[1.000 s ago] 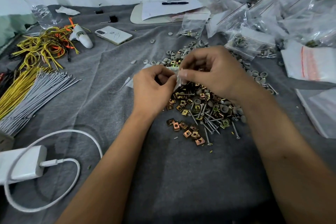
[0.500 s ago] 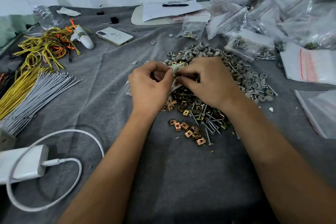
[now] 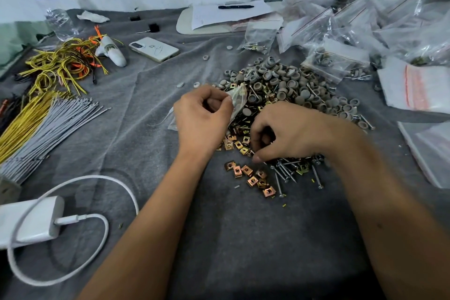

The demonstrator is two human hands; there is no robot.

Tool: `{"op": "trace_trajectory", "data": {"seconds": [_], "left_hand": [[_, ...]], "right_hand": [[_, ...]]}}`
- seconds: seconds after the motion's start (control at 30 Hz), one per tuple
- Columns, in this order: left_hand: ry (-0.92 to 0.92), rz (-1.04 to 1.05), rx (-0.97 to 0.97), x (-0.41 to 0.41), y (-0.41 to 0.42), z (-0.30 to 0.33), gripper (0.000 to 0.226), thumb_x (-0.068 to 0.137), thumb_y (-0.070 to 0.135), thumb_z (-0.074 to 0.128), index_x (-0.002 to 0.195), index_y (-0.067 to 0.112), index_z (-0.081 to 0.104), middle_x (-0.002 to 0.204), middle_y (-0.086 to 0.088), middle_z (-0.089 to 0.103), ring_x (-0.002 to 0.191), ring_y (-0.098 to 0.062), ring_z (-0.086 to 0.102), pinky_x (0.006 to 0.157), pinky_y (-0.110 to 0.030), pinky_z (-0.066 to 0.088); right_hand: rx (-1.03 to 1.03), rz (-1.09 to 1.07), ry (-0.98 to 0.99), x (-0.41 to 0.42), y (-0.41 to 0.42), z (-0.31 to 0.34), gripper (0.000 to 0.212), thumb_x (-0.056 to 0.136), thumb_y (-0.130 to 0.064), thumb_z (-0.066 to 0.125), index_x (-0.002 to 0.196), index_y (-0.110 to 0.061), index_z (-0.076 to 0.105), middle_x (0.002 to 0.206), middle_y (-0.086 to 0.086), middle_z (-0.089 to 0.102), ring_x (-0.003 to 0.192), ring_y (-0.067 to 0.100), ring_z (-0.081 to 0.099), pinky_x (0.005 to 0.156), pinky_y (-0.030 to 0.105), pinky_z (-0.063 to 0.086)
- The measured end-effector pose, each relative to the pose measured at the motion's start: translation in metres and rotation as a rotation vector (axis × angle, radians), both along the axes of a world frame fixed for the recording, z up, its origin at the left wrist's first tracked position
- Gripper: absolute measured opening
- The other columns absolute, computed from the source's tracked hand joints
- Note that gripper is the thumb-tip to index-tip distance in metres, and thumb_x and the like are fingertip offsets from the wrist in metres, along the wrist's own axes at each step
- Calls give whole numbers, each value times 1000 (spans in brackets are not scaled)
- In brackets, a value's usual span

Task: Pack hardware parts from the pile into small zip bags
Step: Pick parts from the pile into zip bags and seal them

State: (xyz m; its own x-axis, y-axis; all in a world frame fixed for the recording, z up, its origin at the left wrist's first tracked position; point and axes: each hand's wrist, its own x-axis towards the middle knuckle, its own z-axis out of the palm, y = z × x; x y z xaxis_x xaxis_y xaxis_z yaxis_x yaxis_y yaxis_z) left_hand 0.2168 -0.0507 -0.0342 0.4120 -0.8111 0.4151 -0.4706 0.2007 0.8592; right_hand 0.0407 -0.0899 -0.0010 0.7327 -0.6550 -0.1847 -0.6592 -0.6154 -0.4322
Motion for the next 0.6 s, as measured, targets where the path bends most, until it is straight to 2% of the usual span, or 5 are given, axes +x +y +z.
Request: {"op": "trace_trajectory", "data": {"seconds": [0.2,0.3,0.4,0.5,0.6], "left_hand": [[-29,-10,10,-3,0,0,10,85,6,74,80,14,77,59,12,60,53,0,52,55,-15,40],[-41,-6,15,-4,1,1,8,86,7,75,81,12,78,60,12,60,53,1,52,55,-13,39],[-36,-7,22,-4,1,2,7,86,7,74,81,11,78,58,12,58,52,1,50,54,-13,38],[-24,-18,27,-4,1,1,7,86,6,75,81,10,77,56,13,55,50,1,48,53,-13,37],[-29,-14,29,-3,1,1,7,86,7,75,80,11,77,56,13,56,51,0,49,53,-14,38]], "right_hand": [[-49,-28,-152,-5,-2,-1,7,88,-24,77,83,-29,76,78,-15,69,74,-3,63,66,14,43],[-16,-48,-173,-5,-1,1,6,86,-33,80,83,-30,75,83,-12,70,78,0,65,69,19,47],[-51,-15,-36,0,2,-1,18,79,-45,84,79,-32,73,85,-13,68,80,3,63,71,27,51],[-76,14,27,5,4,-4,14,83,-40,82,78,-31,73,84,-13,67,79,3,62,74,30,52],[-104,-12,-67,4,3,-4,13,89,-36,77,81,-31,69,85,-13,65,80,3,61,75,29,50]]}}
